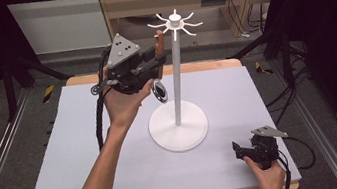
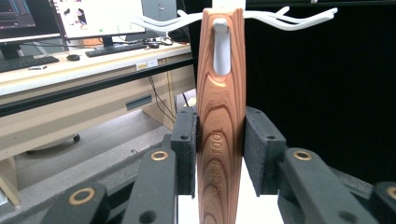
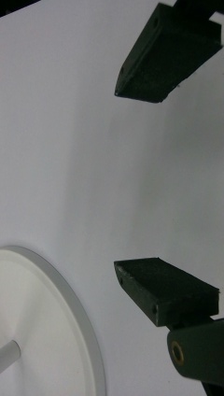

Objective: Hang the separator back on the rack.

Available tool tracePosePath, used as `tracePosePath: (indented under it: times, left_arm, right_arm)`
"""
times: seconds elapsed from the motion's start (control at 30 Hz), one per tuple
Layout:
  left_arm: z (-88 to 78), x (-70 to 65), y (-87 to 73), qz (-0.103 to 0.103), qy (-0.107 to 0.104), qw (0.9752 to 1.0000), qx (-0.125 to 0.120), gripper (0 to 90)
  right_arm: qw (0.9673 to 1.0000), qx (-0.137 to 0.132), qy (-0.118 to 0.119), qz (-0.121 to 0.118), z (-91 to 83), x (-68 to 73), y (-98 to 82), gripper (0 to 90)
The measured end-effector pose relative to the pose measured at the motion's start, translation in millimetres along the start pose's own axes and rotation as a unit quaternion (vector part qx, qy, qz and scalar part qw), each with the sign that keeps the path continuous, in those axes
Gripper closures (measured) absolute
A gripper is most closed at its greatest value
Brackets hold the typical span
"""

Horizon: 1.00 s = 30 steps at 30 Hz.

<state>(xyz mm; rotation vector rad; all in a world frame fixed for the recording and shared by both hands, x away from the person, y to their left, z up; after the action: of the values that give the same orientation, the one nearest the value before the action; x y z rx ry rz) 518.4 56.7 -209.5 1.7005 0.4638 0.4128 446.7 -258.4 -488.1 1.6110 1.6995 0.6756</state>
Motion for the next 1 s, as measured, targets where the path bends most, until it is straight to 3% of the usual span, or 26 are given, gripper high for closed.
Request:
tracePosePath:
  times: [0.23,0.47,0.73,1.0]
  left_arm:
    - [-11.2,-2.0,-3.3,0.002,-0.006,1.0000,-0.006,59.1]
    - [-27.9,0.1,-17.0,0.001,-0.001,1.0000,0.000,51.9]
    - [-45.2,5.9,-45.5,-0.012,0.001,0.9999,0.010,46.7]
    - [-50.1,11.7,-87.5,-0.032,-0.001,0.9990,0.032,43.6]
  right_arm:
    - [1.0000,0.000,-0.001,-0.001,0.1,-0.1,0.0,14.4]
    - [1.0000,0.001,-0.001,0.002,-0.4,-1.3,-0.5,14.4]
    - [1.0000,0.001,-0.003,0.003,-0.3,-1.5,-1.0,14.4]
    - [1.0000,0.002,-0.003,0.003,-0.5,-1.1,-1.4,14.3]
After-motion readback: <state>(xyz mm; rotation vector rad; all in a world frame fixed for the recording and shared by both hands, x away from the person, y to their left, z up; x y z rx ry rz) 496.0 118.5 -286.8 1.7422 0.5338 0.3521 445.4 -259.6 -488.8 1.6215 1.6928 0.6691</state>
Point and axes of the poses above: each handheld gripper's, and its own axes: z roughly forward along the jaws, y roughly out of its top, x roughly to its left, the point moved 4 cm from there along z, roughly forward along the jaws, and after that the axes turned 15 degrees about -y, right-handed, at the moved point
